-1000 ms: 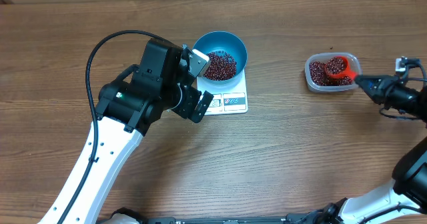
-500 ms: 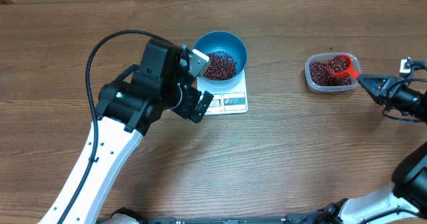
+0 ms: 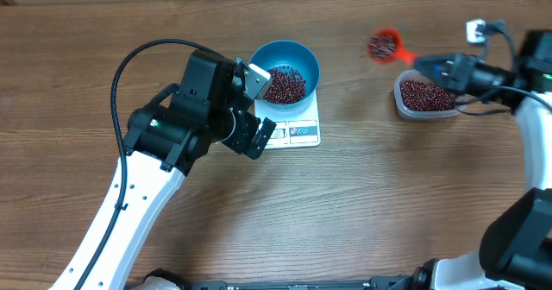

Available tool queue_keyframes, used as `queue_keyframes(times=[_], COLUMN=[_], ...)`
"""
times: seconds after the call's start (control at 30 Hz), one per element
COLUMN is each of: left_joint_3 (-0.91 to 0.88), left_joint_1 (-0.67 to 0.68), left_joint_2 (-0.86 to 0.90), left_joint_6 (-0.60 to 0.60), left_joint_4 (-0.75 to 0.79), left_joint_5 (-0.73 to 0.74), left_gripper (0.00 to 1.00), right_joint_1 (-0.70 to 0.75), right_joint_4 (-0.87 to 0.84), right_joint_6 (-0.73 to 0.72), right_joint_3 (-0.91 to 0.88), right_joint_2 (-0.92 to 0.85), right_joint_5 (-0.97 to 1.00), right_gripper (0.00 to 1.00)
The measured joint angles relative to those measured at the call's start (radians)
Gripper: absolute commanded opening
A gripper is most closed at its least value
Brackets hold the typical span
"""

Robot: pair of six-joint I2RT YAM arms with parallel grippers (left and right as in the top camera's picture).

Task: Scoop item into bowl and weigh 150g on scale
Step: 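Lift the filled scoop and move it over the blue bowl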

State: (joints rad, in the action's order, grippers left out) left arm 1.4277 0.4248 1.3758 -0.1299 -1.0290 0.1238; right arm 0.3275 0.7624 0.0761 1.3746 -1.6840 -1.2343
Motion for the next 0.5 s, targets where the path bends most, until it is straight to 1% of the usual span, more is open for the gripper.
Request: queue_keyframes(times=[0.03,0.07,0.17,0.2,0.27,0.33,0.5], left_joint_3=[0.0,0.0,0.0,0.0,0.0,0.0,0.0], left_joint_1=[0.0,0.0,0.0,0.0,0.0,0.0,0.0], left_joint_2=[0.0,0.0,0.0,0.0,0.001,0.001,0.001], left_joint_6=[0.0,0.0,0.0,0.0,0.0,0.0,0.0], left_joint_4=[0.0,0.0,0.0,-0.001,0.0,0.0,0.0], left_joint_5=[0.0,0.0,0.0,0.0,0.0,0.0,0.0], left_gripper=[1.0,1.0,1.0,1.0,1.0,1.0,1.0], right_joint_1=[-0.029,-0.085,-0.18,-0.203,-0.252,-0.285,-0.294], right_joint_4=[-0.056,-0.152,-0.315,-0.346,-0.384,-0.388,-0.393], right_joint_6=[-0.054,-0.159,-0.328,-0.365,-0.438,-0.489,-0.529], right_joint_3=[0.0,0.003,0.005,0.005,0.005,0.005,0.005], right_joint_2=[0.0,0.0,0.0,0.0,0.0,0.0,0.0], right_joint_5=[-0.01,-0.019,-0.028,-0.026,-0.014,0.013,0.064], right_gripper=[0.04,0.04,0.04,0.04,0.04,0.04,0.04])
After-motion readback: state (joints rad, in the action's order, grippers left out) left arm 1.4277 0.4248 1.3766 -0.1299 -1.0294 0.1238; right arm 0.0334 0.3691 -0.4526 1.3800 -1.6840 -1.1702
